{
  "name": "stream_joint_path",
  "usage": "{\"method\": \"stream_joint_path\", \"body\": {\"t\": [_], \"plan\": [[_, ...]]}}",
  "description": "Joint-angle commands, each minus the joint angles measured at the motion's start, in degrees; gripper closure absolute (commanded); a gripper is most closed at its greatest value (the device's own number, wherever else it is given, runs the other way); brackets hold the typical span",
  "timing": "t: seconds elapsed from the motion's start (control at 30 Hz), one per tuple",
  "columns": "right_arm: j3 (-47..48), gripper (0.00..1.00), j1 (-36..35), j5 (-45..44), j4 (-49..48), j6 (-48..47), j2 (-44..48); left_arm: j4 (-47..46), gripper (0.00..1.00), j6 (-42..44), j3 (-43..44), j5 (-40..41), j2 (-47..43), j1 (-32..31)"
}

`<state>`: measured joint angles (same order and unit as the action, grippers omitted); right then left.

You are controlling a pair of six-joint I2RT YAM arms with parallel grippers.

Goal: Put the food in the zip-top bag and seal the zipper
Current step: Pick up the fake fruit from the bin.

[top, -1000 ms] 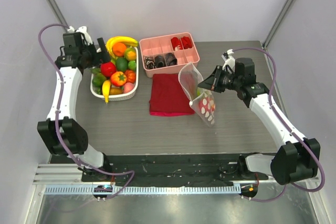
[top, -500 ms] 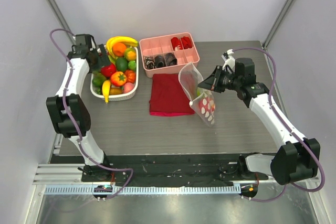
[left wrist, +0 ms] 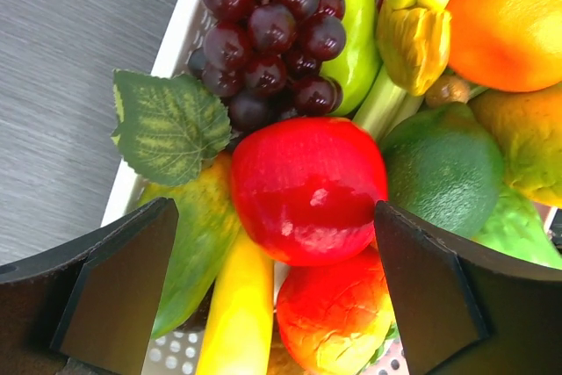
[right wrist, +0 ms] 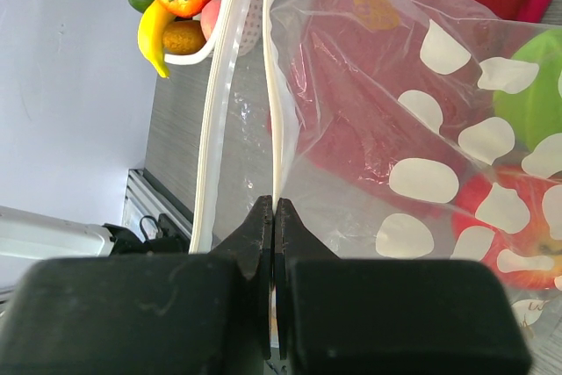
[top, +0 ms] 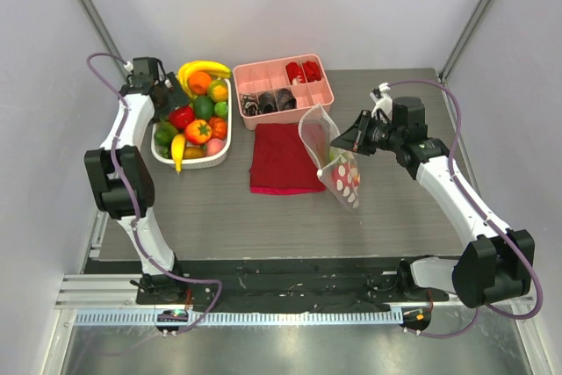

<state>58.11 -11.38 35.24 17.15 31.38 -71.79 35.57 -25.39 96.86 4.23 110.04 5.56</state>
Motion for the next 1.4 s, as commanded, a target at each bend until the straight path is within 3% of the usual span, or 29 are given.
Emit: {"method": "stream_joint_path", "body": {"t": [0.0, 0.27, 0.4, 0.63, 0.9, 1.0, 1.1, 1.23, 1.37], "plan": [[0.1, 0.99, 0.3, 0.1, -2.6, -0.9, 0.0, -3.6, 0.02, -2.6, 0.9, 0.3, 0.8, -0.4], [0.2, 0.99, 0.2, 0.4, -2.8, -1.1, -0.5, -4.0, 0.04, -4.1, 2.1, 0.2, 3.4, -0.5], [0.3, 0.99, 0.3, 0.4, -2.9, -1.4, -0.7, -4.2, 0.14, -4.1, 2.0, -0.1, 2.5, -0.6], [0.3, 0.99, 0.3, 0.4, -2.9, -1.6, -1.2, -2.8, 0.39, -3.5, 2.6, -0.8, -2.6, -0.5], [0.6, 0.99, 0.3, 0.4, -3.0, -0.9, -1.2, -0.3, 0.46, -1.6, 5.4, 3.2, -11.1, -1.1], [0.6, 0.99, 0.3, 0.5, -3.0, -1.1, -1.1, -0.4, 0.47, -1.3, 7.1, 0.8, -13.7, -1.8], [0.7, 0.99, 0.3, 0.4, -3.0, -1.1, -1.2, -0.5, 0.46, -1.2, 8.6, -3.7, -15.5, -4.8], [0.8, 0.99, 0.3, 0.3, -3.0, -1.4, -1.1, -1.7, 0.45, -1.2, 8.9, -7.7, -17.7, -13.6], [0.5, 0.99, 0.3, -0.3, -2.7, -1.8, -0.9, -3.9, 0.44, 0.2, 7.6, -9.2, -19.2, -27.4]]}}
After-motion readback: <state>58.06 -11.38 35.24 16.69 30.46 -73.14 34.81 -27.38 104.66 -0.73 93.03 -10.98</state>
